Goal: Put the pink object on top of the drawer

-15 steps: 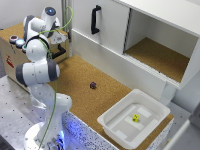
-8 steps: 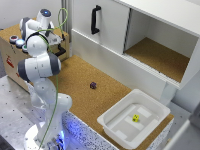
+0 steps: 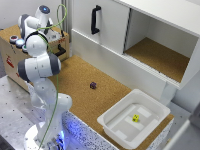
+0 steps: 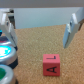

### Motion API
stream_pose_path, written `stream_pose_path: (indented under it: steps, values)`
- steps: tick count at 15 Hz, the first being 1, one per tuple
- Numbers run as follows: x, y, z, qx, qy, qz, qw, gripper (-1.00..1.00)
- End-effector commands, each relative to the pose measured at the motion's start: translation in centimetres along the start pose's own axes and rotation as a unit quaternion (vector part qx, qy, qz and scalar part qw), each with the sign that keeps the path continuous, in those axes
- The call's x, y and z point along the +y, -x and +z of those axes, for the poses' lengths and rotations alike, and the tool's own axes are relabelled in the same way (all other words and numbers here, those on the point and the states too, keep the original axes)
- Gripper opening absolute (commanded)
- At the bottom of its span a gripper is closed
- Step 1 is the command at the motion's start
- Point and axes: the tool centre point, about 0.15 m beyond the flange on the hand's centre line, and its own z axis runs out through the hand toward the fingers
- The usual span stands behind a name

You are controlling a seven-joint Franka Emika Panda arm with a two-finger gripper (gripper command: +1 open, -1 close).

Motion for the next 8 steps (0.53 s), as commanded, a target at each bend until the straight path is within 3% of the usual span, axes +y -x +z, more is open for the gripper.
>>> stream_pose_path:
  steps: [1, 5, 8]
  values:
    - [-1.5, 7.3, -4.7, -0.026, 0.028, -0.008, 0.999, 1.00]
    - [-0.4, 11.2, -4.4, -0.078, 0.060, 0.021, 0.995, 1.00]
    - [-0.4, 11.2, -4.4, -0.078, 0.060, 0.021, 0.995, 1.00]
